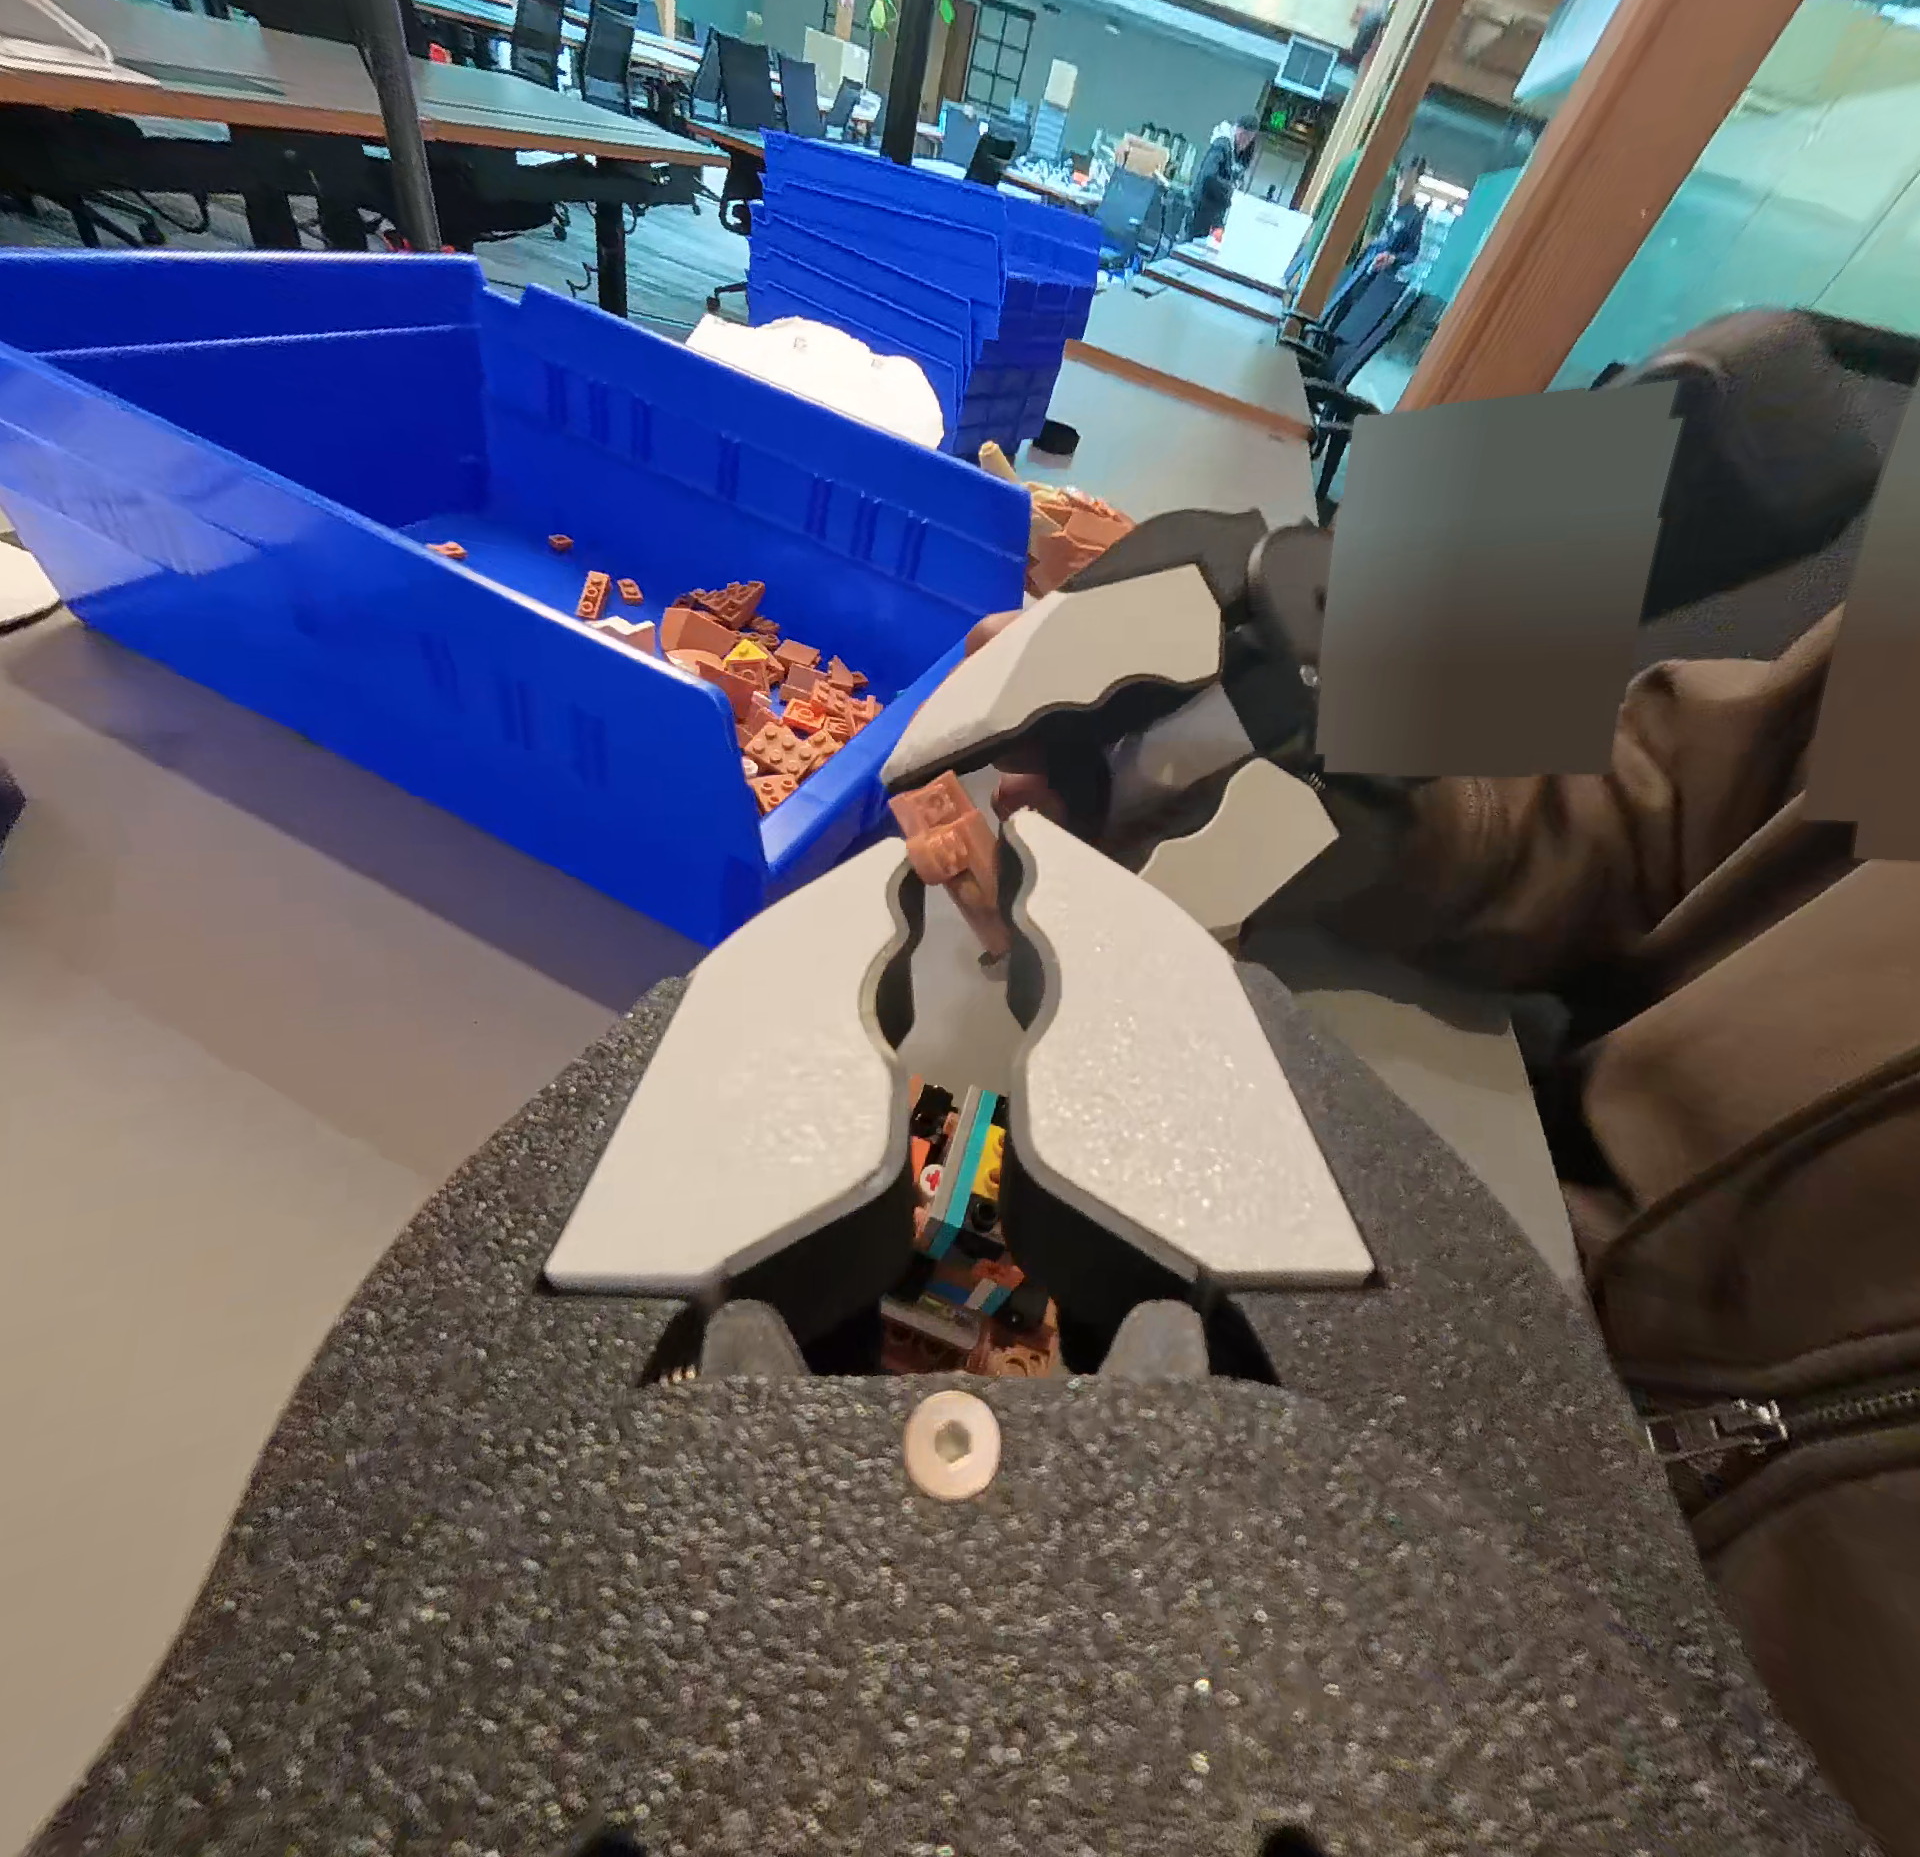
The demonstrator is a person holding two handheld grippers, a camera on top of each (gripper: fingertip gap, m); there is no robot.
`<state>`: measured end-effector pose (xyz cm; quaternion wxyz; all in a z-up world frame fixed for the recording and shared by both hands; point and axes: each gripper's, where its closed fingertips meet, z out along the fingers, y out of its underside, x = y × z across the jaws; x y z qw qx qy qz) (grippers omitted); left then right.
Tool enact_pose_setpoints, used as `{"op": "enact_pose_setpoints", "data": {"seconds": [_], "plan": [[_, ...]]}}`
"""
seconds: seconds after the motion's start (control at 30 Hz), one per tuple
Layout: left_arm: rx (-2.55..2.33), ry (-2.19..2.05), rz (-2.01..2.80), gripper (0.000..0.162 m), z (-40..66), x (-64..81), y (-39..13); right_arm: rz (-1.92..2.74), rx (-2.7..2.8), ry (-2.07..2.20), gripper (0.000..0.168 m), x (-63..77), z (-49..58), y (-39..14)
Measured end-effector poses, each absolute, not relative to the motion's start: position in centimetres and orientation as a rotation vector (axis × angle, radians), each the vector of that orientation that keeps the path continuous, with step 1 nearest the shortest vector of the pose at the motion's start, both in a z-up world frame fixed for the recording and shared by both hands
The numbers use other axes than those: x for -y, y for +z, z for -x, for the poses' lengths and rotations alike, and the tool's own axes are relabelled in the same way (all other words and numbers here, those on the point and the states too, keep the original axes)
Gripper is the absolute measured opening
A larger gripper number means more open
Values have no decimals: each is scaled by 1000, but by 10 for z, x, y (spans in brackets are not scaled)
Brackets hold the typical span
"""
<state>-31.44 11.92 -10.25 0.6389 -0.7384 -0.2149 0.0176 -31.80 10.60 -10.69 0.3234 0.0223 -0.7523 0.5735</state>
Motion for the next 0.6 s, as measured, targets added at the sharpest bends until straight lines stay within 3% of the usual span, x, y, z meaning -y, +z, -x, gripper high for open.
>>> {"op": "enact_pose_setpoints", "data": {"seconds": [0.03,0.6], "plan": [[483,39,1695,13,314,-119,-103,-59,1990,1519,34,-106,317,-108],[513,-86,1674,16,314,-120,-108,69,2159,1692,34,-107,317,-116]]}}
